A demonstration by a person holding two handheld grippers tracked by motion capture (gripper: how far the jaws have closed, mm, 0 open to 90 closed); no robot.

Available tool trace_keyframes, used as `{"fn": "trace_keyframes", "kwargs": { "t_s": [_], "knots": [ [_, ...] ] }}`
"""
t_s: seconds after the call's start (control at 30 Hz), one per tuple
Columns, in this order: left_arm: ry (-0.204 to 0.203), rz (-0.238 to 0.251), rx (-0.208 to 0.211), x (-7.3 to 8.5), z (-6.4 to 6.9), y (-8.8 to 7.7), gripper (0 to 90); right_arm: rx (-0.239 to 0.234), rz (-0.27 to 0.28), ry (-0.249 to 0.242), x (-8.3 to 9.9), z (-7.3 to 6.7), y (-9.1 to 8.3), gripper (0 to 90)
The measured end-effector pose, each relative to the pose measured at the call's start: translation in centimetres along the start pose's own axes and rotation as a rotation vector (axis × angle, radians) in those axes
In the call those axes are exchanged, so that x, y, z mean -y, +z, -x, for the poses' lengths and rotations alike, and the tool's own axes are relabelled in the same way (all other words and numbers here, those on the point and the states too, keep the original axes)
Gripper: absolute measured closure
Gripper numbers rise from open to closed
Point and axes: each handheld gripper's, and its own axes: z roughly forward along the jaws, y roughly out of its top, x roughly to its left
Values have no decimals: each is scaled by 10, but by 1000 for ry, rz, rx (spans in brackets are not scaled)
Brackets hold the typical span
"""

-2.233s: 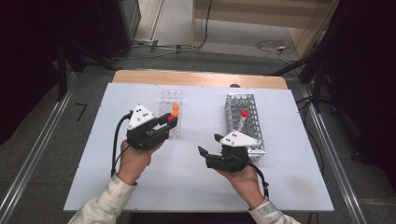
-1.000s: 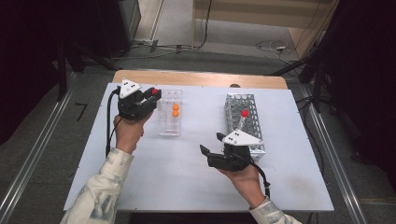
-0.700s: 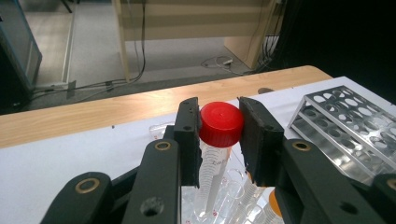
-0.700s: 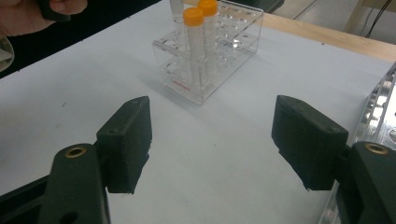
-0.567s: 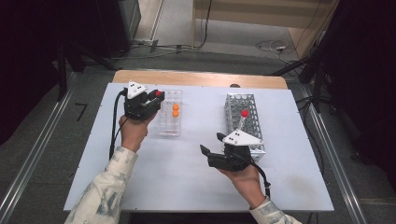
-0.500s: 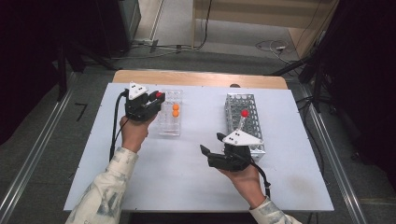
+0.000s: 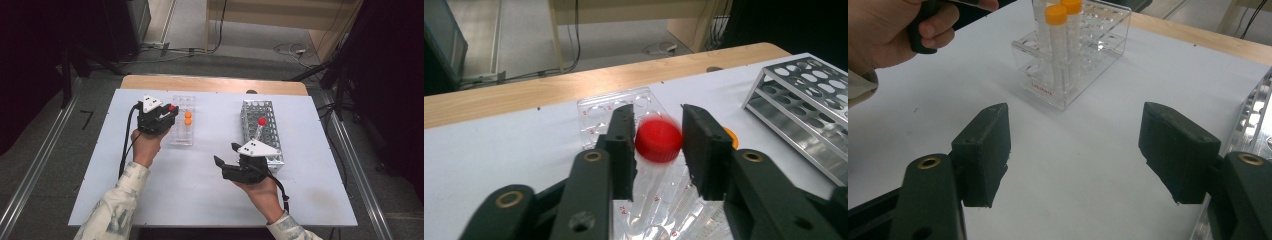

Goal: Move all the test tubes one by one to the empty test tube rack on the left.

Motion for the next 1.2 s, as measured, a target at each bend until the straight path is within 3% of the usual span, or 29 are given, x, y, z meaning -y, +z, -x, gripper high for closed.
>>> {"fn": "trace_keyframes", "kwargs": {
  "t_s": [0.43, 0.57, 0.67, 0.8, 1.2],
  "knots": [
    [-29, 10, 42, -2, 2, -11, 574, 7, 3, 2, 0, 2, 0, 279],
    [-32, 15, 52, -4, 4, -19, 477, 16, 5, 5, 0, 4, -1, 279],
    [-34, 22, 43, -5, 8, -25, 341, 27, 10, 12, 1, 7, -2, 279],
    [-37, 28, 45, -4, 11, -32, 236, 69, 22, 25, 1, 20, -6, 282],
    [-22, 52, 64, -5, 21, -41, 233, 213, 30, 83, 8, 70, -16, 295]
  ]
}}
